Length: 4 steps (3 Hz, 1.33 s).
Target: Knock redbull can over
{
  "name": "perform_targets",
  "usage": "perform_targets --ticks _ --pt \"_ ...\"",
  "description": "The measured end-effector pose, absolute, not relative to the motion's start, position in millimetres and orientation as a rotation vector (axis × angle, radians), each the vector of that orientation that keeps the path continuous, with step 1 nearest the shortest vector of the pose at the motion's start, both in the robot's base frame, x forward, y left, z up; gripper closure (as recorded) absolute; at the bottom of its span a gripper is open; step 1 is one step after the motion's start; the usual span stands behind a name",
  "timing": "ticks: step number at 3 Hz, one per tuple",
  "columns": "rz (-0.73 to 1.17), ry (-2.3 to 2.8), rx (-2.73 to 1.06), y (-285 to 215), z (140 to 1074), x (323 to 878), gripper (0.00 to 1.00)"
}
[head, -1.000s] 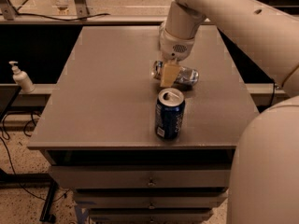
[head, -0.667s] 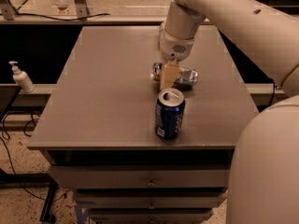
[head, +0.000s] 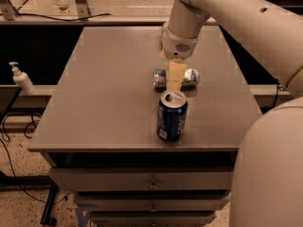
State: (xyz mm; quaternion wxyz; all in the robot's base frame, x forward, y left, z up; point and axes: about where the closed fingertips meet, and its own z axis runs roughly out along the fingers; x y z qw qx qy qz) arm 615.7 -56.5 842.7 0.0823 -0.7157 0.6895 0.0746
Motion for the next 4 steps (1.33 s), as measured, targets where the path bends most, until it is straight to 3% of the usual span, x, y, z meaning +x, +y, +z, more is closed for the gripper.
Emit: perform_targets --ticks 2,4 --pt "0.300 2.043 -1.925 -73 862 620 0.00" --pt "0.372 1.836 -1.419 -139 922 616 0.00"
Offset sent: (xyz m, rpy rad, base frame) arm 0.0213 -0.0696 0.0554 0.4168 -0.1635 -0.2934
